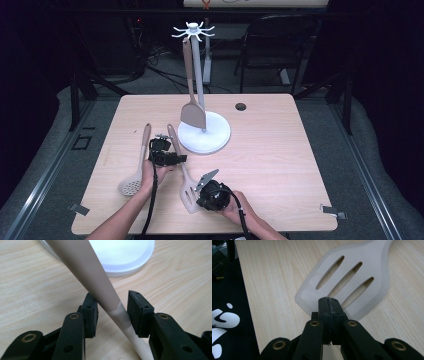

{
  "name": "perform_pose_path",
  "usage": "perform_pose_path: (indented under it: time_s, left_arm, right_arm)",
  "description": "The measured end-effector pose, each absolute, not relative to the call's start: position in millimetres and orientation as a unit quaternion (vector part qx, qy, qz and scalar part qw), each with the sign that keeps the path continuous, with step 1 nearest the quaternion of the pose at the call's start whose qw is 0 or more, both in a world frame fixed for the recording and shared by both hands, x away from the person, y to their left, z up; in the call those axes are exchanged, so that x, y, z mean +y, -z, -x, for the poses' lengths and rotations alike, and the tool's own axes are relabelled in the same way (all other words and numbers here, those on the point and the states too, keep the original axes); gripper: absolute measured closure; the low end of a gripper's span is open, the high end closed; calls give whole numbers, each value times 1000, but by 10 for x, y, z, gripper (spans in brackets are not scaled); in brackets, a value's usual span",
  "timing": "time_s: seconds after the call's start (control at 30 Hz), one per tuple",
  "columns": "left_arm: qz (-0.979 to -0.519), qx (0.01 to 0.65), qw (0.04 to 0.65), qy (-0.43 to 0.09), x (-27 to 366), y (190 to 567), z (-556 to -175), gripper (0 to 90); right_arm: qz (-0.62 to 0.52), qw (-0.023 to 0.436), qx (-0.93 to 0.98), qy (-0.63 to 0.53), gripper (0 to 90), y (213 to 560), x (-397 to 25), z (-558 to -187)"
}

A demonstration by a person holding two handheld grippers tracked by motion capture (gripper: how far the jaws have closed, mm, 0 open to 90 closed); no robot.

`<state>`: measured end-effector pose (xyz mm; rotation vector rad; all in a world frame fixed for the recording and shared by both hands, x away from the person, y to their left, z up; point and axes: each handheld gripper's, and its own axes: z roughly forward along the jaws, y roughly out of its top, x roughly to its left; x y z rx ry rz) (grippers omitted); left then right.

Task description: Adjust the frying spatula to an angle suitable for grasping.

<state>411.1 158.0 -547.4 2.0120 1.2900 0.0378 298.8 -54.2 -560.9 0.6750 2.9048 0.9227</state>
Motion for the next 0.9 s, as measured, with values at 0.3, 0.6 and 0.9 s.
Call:
perform_pose_path:
  time_s: [0.3,0.6,0.9]
  left_arm:
    - [-769,491,409,-12,1634,5308,-3993,668]
    - [-766,479,429,-9,1656,5195,-3919,693]
    - [-760,472,448,-14,1657,5114,-3857,711]
  right_arm:
    - [-214,11,930,-298,897,5604,-545,-2985]
    - [-224,-12,928,-298,829,5582,-548,-2990]
    - [-223,1,925,-309,609,5537,-514,-2934]
